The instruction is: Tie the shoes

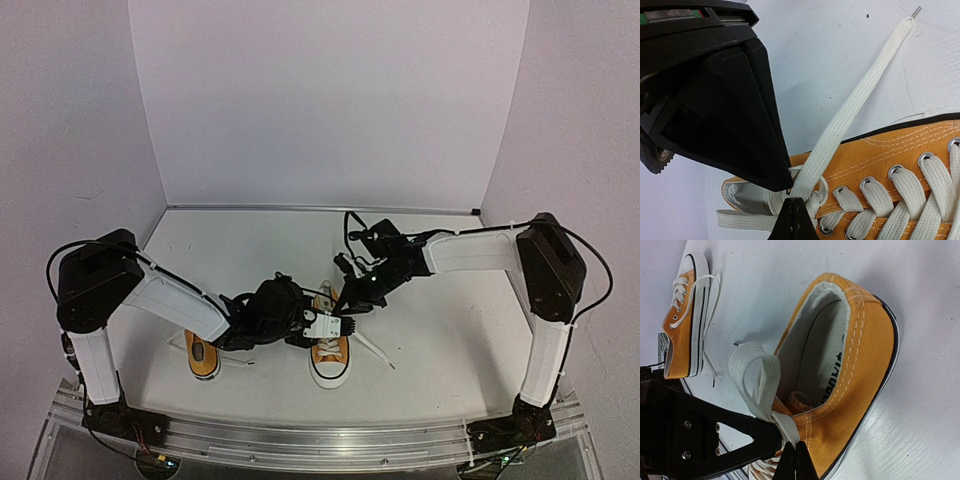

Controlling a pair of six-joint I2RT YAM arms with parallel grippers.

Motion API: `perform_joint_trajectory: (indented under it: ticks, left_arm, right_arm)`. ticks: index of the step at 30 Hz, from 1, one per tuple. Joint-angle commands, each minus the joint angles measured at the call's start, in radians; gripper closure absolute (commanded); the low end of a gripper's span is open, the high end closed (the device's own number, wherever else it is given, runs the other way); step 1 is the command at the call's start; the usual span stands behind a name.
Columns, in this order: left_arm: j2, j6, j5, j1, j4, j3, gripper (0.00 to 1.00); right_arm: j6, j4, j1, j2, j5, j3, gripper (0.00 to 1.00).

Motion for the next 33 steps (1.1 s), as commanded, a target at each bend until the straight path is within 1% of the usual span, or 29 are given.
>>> perform_joint_trajectory:
  ticks: [1, 7, 13, 18, 19, 23, 27, 29, 33]
  left_arm:
    - [-0.031, 0.008, -0.014, -0.004, 0.005, -0.019, 1.0]
    - [-0.024, 0.006, -0.028, -0.004, 0.024, -0.023, 1.0]
    - [-0.02, 0.007, -0.043, -0.005, 0.046, -0.023, 1.0]
    - [-0.009, 0.012, -0.067, -0.004, 0.077, -0.03, 1.0]
    - [-0.007, 0.012, -0.067, -0.004, 0.081, -0.031, 1.0]
    - [-0.007, 0.011, -0.074, -0.004, 0.099, -0.039, 1.0]
    - [-0.013, 0.013, -0.07, -0.005, 0.105, -0.05, 1.0]
    - [-0.014, 0.013, -0.067, -0.004, 0.106, -0.054, 1.0]
    - [-0.016, 0.015, -0.067, -0.004, 0.11, -0.057, 1.0]
  right_arm:
    - [0.003, 0.023, -0.003, -0.086, -0.044, -0.001, 1.0]
    - [0.027, 0.057, 0.006, -0.114, -0.079, -0.043, 1.0]
    - [0.041, 0.068, 0.016, -0.104, -0.089, -0.073, 1.0]
    - [0.068, 0.111, 0.027, -0.109, -0.122, -0.096, 1.0]
    - [0.07, 0.117, 0.027, -0.111, -0.129, -0.098, 0.99]
    - [0.064, 0.119, 0.022, -0.125, -0.136, -0.096, 0.86]
    - [0.063, 0.118, -0.033, -0.161, -0.13, -0.112, 0.72]
    - [0.06, 0.116, -0.061, -0.182, -0.112, -0.119, 0.69]
    - [0.06, 0.108, -0.097, -0.181, -0.047, -0.126, 0.71]
